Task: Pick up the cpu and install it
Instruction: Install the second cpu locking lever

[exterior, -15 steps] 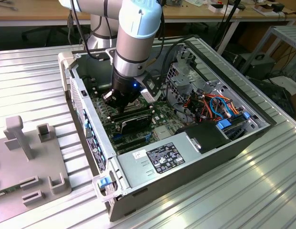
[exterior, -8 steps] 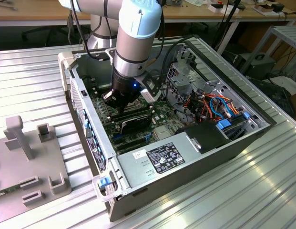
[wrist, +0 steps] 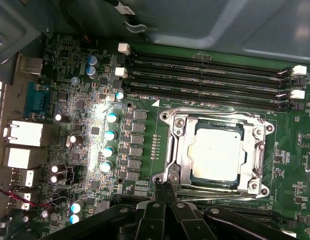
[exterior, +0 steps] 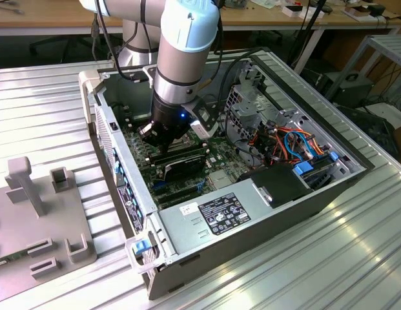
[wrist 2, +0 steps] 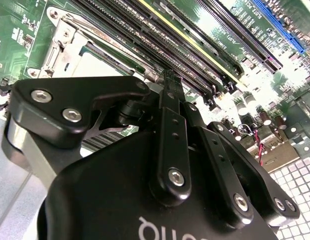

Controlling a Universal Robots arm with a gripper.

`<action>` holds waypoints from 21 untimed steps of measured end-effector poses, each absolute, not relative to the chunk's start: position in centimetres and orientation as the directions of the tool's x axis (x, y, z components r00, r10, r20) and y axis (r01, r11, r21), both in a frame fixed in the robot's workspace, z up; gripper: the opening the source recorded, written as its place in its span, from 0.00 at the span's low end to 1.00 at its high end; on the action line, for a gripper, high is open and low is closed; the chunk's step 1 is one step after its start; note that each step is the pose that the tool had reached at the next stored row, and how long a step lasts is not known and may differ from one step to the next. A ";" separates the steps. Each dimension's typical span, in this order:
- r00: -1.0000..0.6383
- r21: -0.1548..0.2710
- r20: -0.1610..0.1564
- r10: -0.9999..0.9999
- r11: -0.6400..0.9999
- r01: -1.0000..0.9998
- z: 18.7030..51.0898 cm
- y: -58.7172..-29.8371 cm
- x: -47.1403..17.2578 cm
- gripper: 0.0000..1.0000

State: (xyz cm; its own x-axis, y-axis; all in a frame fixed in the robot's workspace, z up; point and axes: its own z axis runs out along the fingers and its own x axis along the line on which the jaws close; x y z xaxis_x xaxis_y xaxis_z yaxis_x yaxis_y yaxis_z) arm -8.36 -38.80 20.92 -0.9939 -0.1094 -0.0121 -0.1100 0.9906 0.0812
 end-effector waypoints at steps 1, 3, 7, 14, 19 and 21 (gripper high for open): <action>-0.994 0.081 -0.012 -0.109 0.991 -0.110 20.8 -38.8 -8.4 0.11; -0.994 0.081 -0.012 -0.109 0.991 -0.110 20.7 -38.8 -8.4 0.11; -0.994 0.081 -0.012 -0.109 0.991 -0.110 20.7 -38.8 -8.4 0.11; -0.994 0.082 -0.012 -0.109 0.991 -0.110 20.6 -38.4 -8.4 0.11; -0.994 0.081 -0.013 -0.109 0.991 -0.110 20.5 -38.3 -8.5 0.11; -0.994 0.081 -0.013 -0.109 0.991 -0.110 20.5 -38.3 -8.6 0.11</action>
State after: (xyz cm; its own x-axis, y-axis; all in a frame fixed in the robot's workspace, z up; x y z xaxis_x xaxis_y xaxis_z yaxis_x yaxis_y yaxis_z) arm -8.56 -38.26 20.49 -0.9939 -0.1094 -0.0130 -0.1101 0.9906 0.0814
